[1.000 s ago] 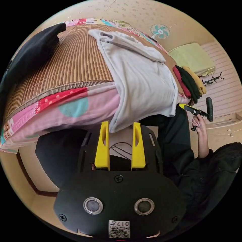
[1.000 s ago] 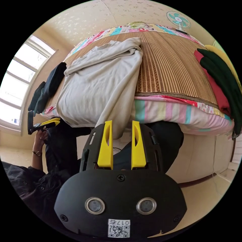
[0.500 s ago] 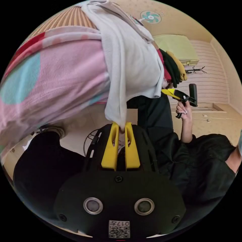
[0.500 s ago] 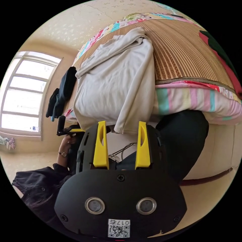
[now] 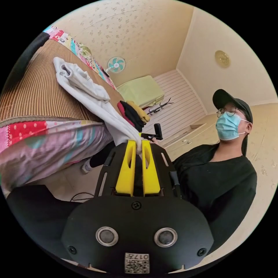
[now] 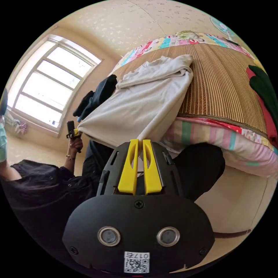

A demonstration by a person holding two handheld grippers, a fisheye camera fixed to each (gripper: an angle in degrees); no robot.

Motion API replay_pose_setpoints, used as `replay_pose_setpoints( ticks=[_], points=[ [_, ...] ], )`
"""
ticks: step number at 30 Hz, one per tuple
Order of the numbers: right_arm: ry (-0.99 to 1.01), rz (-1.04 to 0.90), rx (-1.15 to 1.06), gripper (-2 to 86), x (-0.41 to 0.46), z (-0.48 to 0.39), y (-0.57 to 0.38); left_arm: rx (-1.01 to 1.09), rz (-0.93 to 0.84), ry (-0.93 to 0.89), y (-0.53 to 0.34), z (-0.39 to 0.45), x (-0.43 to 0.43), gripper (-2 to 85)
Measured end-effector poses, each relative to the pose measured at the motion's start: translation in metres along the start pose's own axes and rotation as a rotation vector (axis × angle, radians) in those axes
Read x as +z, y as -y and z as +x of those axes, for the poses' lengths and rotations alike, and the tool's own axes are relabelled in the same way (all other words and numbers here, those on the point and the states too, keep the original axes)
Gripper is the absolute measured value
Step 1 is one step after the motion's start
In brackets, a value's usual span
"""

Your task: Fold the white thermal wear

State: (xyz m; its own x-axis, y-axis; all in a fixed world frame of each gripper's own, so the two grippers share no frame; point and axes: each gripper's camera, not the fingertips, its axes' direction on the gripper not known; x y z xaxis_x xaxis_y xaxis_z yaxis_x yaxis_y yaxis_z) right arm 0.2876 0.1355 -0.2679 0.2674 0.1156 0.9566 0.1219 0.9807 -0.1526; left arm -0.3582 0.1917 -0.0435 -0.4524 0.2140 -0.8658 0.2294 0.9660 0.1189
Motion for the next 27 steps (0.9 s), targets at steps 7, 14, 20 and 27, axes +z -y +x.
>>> replay_pose_setpoints(
  ticks=[7, 14, 20, 27],
  points=[
    [0.500, 0.404, -0.172, 2.9, -0.143, 0.019, -0.098, 0.133, 0.103, -0.339, -0.012, 0.046, -0.061, 4.1],
    [0.566, 0.522, 0.097, 3.1, -0.106, 0.095, -0.041, -0.243, 0.281, -0.315, 0.042, -0.047, -0.054, 4.1],
    [0.250, 0.535, 0.240, 4.6, -0.076, 0.141, 0.136, -0.323, 0.495, -0.115, 0.189, -0.137, -0.045, 6.0],
    [-0.163, 0.381, 0.161, 12.7, 0.003, 0.097, 0.179, -0.148, 0.327, 0.387, 0.213, -0.110, 0.042, 11.3]
  ],
)
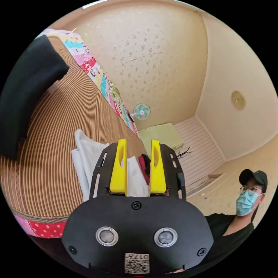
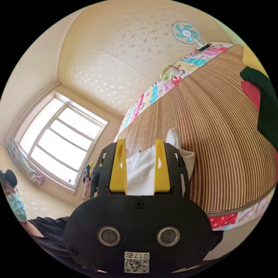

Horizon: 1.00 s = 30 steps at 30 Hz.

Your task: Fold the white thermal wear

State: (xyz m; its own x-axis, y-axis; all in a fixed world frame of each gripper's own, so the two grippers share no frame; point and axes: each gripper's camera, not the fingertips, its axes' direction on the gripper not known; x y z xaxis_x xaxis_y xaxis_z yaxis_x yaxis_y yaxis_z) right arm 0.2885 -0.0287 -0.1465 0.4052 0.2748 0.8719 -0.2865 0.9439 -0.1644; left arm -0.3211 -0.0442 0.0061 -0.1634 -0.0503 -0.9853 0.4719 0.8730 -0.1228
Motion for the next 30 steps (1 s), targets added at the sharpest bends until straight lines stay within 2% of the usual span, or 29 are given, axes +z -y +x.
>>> replay_pose_setpoints(
  ticks=[1, 3, 4, 6, 8, 9, 10, 12, 13, 14, 17, 19, 21, 23, 24, 25, 27, 30],
  points=[
    [-0.030, -0.018, -0.019, 12.7, 0.006, -0.004, -0.009, 0.024, -0.042, 0.040, -0.010, 0.003, 0.010, 11.1],
    [-0.155, -0.072, -0.064, 11.5, 0.027, -0.009, -0.050, 0.011, -0.259, 0.292, -0.048, -0.005, 0.056, 8.9],
    [-0.192, -0.084, -0.078, 11.1, 0.033, -0.009, -0.059, 0.005, -0.286, 0.363, -0.058, -0.009, 0.062, 8.6],
    [-0.420, -0.167, -0.161, 8.6, 0.061, 0.000, -0.092, 0.037, -0.186, 0.506, -0.092, -0.010, 0.049, 1.9],
    [-0.512, -0.176, -0.255, 6.6, 0.072, 0.000, -0.110, 0.014, -0.065, 0.569, -0.113, -0.005, 0.023, 1.7],
    [-0.582, -0.192, -0.271, 5.2, 0.077, -0.006, -0.112, -0.025, 0.012, 0.621, -0.130, -0.003, 0.003, 5.7],
    [-0.626, -0.206, -0.269, 4.5, 0.079, -0.010, -0.112, -0.041, 0.039, 0.616, -0.138, -0.004, -0.006, 7.8],
    [-0.861, -0.178, -0.235, 1.8, 0.084, -0.031, -0.107, -0.126, 0.092, 0.406, -0.174, -0.020, -0.033, 9.1],
    [-0.887, -0.148, -0.253, 1.5, 0.083, -0.040, -0.108, -0.160, 0.094, 0.357, -0.183, -0.026, -0.036, 9.7],
    [-0.853, -0.086, -0.317, 1.1, 0.082, -0.061, -0.111, -0.226, 0.079, 0.296, -0.200, -0.038, -0.036, 11.0],
    [-0.565, 0.023, -0.414, 0.6, 0.088, -0.105, -0.122, -0.329, 0.058, 0.194, -0.236, -0.063, -0.022, 15.6],
    [-0.402, 0.035, -0.451, 0.5, 0.105, -0.117, -0.132, -0.393, 0.107, 0.128, -0.252, -0.080, -0.019, 16.3],
    [-0.203, -0.036, -0.469, 0.4, 0.144, -0.112, -0.151, -0.440, 0.150, 0.101, -0.262, -0.092, -0.020, 14.8],
    [-0.197, -0.139, -0.401, 0.4, 0.179, -0.094, -0.166, -0.458, 0.117, 0.115, -0.262, -0.094, -0.017, 11.6],
    [-0.302, -0.197, -0.347, 0.4, 0.203, -0.079, -0.179, -0.472, 0.076, 0.136, -0.261, -0.091, -0.013, 9.2],
    [-0.324, -0.205, -0.355, 0.4, 0.212, -0.072, -0.187, -0.464, 0.066, 0.138, -0.261, -0.088, -0.012, 8.4],
    [-0.272, -0.045, -0.406, 0.4, 0.208, -0.057, -0.217, -0.365, 0.093, 0.132, -0.252, -0.057, -0.012, 5.7],
    [-0.243, -0.100, -0.372, 0.4, 0.210, -0.053, -0.207, -0.155, 0.086, 0.049, -0.215, 0.004, 0.018, 5.0]
  ],
)
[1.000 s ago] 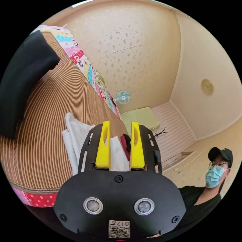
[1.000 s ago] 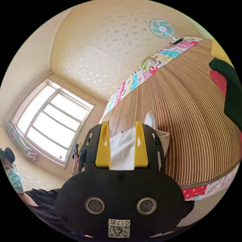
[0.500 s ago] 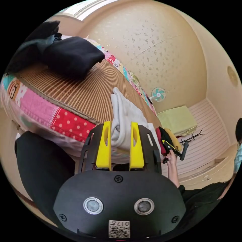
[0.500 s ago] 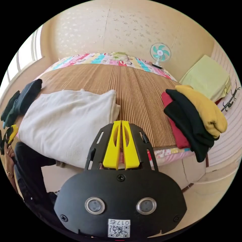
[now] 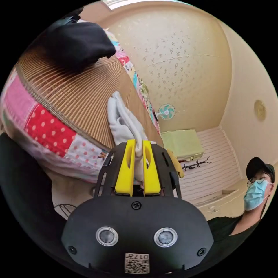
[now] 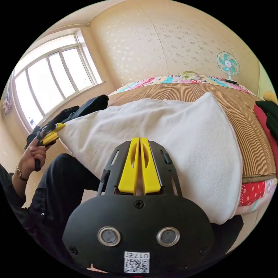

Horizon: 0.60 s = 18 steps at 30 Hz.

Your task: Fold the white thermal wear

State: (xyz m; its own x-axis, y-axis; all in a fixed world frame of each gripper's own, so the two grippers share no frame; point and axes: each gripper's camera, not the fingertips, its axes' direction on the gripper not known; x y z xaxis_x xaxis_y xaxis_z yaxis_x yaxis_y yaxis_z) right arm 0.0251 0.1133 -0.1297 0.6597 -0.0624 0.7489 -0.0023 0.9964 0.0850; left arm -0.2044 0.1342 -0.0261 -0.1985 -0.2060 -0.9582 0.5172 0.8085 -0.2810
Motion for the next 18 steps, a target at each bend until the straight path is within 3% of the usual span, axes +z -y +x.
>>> replay_pose_setpoints(
  ticks=[5, 9, 12, 14, 18],
  points=[
    [-0.017, -0.171, 0.024, 0.5, -0.021, 0.001, 0.021, 0.296, -0.226, -0.198, 0.004, 0.118, 0.130, 5.1],
    [-0.033, 0.128, 0.188, 0.5, -0.124, 0.035, -0.018, 0.452, -0.429, -0.285, -0.076, 0.182, 0.246, 5.1],
    [-0.060, 0.185, 0.311, 0.7, -0.173, 0.073, -0.058, 0.468, -0.597, -0.279, -0.144, 0.186, 0.307, 6.3],
    [-0.074, 0.169, 0.355, 0.9, -0.190, 0.093, -0.078, 0.479, -0.632, -0.281, -0.173, 0.178, 0.317, 6.6],
    [-0.105, 0.128, 0.449, 2.2, -0.206, 0.121, -0.120, 0.509, -0.470, -0.087, -0.185, 0.155, 0.267, 10.6]
  ],
)
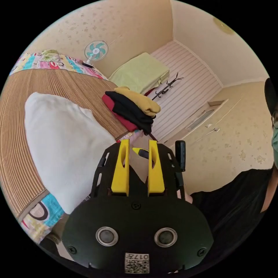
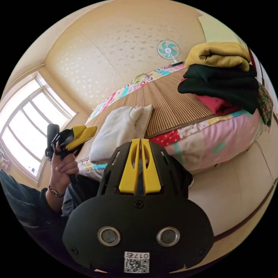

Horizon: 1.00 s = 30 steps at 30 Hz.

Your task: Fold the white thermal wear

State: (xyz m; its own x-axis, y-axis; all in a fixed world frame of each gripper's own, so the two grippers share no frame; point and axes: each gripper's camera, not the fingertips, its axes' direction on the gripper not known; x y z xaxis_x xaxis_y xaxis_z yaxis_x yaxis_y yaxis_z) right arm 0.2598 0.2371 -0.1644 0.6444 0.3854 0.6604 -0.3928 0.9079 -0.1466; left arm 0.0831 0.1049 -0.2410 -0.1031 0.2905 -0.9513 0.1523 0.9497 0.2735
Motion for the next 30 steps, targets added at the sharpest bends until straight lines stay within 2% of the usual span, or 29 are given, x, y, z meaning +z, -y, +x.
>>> replay_pose_setpoints(
  ticks=[1, 3, 5, 9, 11, 15, 18, 21, 22, 23, 24, 26, 30],
  points=[
    [0.004, 0.000, 0.008, 2.6, -0.001, 0.003, -0.004, -0.010, 0.026, 0.052, -0.005, -0.003, -0.011, 10.9],
    [0.032, 0.001, 0.029, 4.4, 0.001, 0.006, -0.014, -0.105, 0.132, 0.270, -0.029, -0.022, -0.051, 11.3],
    [0.071, 0.012, 0.024, 5.9, 0.007, -0.004, -0.016, -0.215, 0.175, 0.370, -0.047, -0.047, -0.069, 11.8],
    [0.143, 0.020, -0.122, 10.5, 0.032, -0.078, 0.001, -0.417, 0.090, 0.253, -0.080, -0.107, -0.060, 13.2],
    [0.146, -0.016, -0.249, 12.4, 0.048, -0.129, 0.009, -0.432, 0.107, 0.237, -0.096, -0.111, -0.058, 13.2],
    [-0.010, -0.084, -0.529, 14.8, 0.107, -0.242, 0.014, -0.444, 0.129, 0.379, -0.130, -0.104, -0.062, 12.0],
    [-0.118, -0.097, -0.627, 15.3, 0.161, -0.296, 0.017, -0.479, 0.136, 0.452, -0.150, -0.110, -0.072, 11.1],
    [-0.234, -0.313, -0.727, 15.8, 0.246, -0.328, 0.007, -0.542, 0.146, 0.452, -0.162, -0.123, -0.090, 10.4],
    [-0.288, -0.355, -0.759, 15.6, 0.263, -0.331, 0.000, -0.554, 0.149, 0.450, -0.164, -0.126, -0.094, 10.2],
    [-0.458, -0.401, -0.821, 15.3, 0.293, -0.331, -0.015, -0.572, 0.163, 0.452, -0.167, -0.128, -0.104, 9.8],
    [-0.593, -0.347, -0.886, 13.0, 0.306, -0.325, -0.030, -0.572, 0.187, 0.461, -0.169, -0.128, -0.114, 9.4],
    [-0.585, -0.288, -0.879, 11.6, 0.304, -0.311, -0.033, -0.561, 0.219, 0.489, -0.171, -0.125, -0.127, 9.0],
    [-0.575, -0.323, -0.793, 11.0, 0.296, -0.256, 0.007, -0.574, 0.229, 0.512, -0.178, -0.129, -0.136, 8.6]
  ],
)
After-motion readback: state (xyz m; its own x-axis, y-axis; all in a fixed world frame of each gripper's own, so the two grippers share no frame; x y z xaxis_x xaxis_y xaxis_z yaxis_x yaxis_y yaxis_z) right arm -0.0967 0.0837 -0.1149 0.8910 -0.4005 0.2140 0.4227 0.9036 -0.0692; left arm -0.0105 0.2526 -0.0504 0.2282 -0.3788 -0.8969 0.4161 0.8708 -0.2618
